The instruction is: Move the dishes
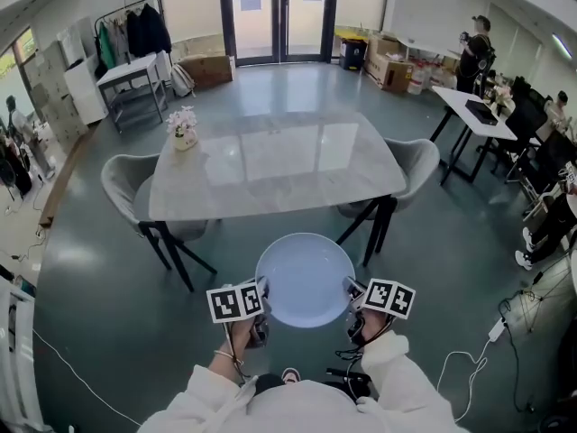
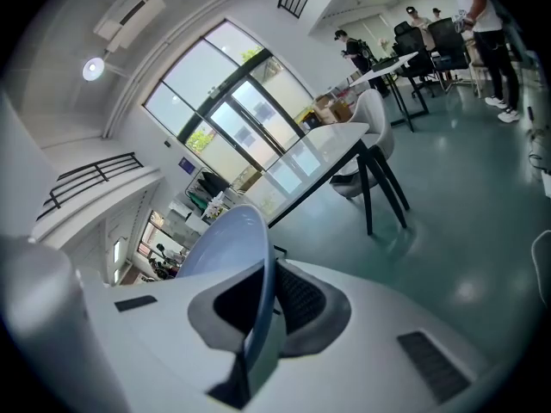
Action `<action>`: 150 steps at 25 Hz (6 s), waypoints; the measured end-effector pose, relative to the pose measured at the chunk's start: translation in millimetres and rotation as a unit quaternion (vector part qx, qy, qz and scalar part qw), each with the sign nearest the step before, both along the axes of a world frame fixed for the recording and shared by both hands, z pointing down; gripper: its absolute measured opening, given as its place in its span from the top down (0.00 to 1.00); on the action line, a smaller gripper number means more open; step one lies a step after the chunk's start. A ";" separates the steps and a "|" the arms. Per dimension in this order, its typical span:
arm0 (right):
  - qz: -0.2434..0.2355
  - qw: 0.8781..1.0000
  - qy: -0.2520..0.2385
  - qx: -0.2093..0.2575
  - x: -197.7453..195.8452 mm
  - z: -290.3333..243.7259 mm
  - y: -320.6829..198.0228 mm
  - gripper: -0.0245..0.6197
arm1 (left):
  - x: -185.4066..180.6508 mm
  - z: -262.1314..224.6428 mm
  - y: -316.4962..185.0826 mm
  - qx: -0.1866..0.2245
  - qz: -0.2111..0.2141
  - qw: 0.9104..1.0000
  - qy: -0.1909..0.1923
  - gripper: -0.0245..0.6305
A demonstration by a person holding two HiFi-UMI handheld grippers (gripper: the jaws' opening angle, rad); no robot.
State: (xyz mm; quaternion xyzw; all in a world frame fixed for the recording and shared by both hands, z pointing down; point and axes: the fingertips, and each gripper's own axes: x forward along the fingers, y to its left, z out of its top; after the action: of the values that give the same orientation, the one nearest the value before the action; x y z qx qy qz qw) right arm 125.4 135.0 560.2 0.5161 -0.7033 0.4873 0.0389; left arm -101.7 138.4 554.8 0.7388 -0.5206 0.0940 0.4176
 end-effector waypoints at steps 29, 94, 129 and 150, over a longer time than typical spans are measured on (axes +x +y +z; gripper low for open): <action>0.018 1.000 -0.017 -0.010 2.9 13.4 -109.1 0.85 | 3.2 5.5 -121.7 -0.007 0.018 1.000 -0.010 0.91; 0.034 0.999 0.010 -0.037 19.7 20.6 -420.8 0.85 | 21.4 25.4 -447.0 -0.040 0.040 0.998 0.014 0.91; 0.010 0.994 -0.007 -0.104 87.3 93.5 -595.5 0.85 | 89.0 96.0 -611.1 -0.106 0.016 0.994 -0.017 0.91; -0.002 0.994 -0.014 -0.109 88.4 128.8 -692.8 0.85 | 89.0 128.0 -705.3 -0.098 -0.020 0.995 -0.018 0.91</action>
State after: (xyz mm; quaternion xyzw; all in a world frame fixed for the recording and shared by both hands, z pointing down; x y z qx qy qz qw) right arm 213.9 -557.8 689.0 0.5003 -0.6475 0.5684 0.0859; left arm -12.7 -566.9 682.8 0.6819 -0.5311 0.1489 0.4804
